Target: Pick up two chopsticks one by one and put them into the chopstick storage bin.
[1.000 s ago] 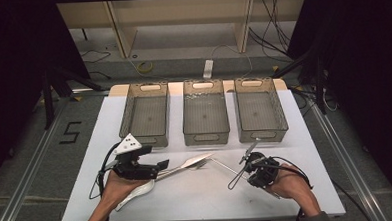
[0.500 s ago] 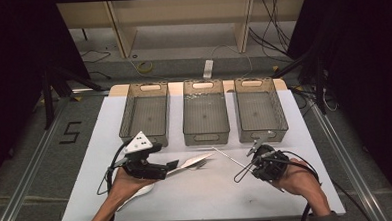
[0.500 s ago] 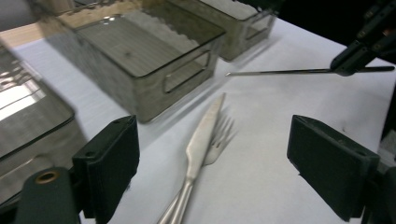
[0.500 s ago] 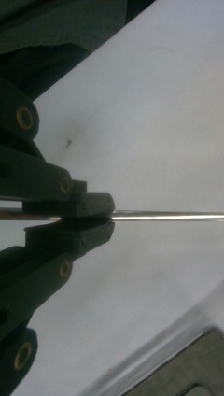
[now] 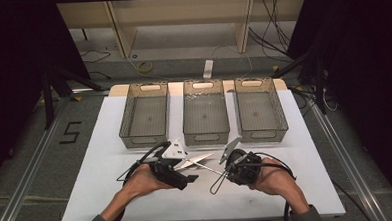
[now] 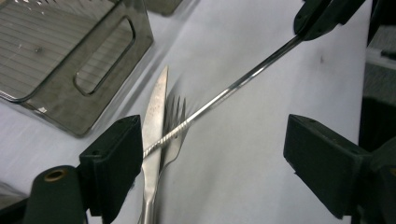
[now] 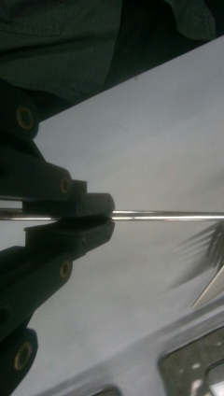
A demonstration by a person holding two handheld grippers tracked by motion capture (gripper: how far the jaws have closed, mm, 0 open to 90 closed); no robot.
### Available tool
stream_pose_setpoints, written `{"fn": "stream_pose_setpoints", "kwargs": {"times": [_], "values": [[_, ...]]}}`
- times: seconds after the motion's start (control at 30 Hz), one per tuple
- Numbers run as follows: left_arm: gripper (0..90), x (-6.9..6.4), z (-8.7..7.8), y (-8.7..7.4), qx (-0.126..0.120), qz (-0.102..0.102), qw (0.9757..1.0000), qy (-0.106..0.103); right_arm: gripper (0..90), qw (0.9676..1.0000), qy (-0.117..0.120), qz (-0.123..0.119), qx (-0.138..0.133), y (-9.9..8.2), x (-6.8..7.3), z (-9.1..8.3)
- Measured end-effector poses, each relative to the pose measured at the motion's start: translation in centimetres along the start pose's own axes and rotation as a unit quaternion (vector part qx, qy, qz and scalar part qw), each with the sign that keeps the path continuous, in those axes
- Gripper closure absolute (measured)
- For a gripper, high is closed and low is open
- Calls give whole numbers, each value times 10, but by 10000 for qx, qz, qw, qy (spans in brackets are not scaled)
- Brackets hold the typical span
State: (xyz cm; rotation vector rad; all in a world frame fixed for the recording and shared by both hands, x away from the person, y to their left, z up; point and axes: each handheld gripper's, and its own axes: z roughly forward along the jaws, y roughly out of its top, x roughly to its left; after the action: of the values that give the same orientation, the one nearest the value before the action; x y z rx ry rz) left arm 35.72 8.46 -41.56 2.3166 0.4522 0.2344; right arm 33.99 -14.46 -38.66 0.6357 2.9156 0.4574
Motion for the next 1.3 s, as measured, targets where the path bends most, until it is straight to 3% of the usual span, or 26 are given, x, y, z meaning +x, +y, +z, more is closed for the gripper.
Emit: {"fn": "stream_pose_setpoints", "kwargs": {"times": [0.13,0.3,0.57,0.9,1.13,1.23,1.3], "values": [[227,-5,3,1,237,215,9994,-128,861,9997,61,-244,-32,9,8,2],[294,-11,12,1,565,460,9973,-128,861,9991,78,-404,-103,15,15,2],[480,-14,14,0,650,698,9952,-206,861,9982,120,-586,-61,21,20,7],[710,-17,18,-3,942,968,9903,-323,860,9971,254,-712,-42,22,23,10],[780,-23,19,-4,1053,1298,9842,-583,850,9949,383,-932,-47,19,22,9],[822,-25,18,-5,1082,1370,9815,-782,820,9955,383,-858,-109,17,17,10],[850,-24,18,-4,990,1250,9831,-898,774,9969,274,-701,-211,16,13,7]]}}
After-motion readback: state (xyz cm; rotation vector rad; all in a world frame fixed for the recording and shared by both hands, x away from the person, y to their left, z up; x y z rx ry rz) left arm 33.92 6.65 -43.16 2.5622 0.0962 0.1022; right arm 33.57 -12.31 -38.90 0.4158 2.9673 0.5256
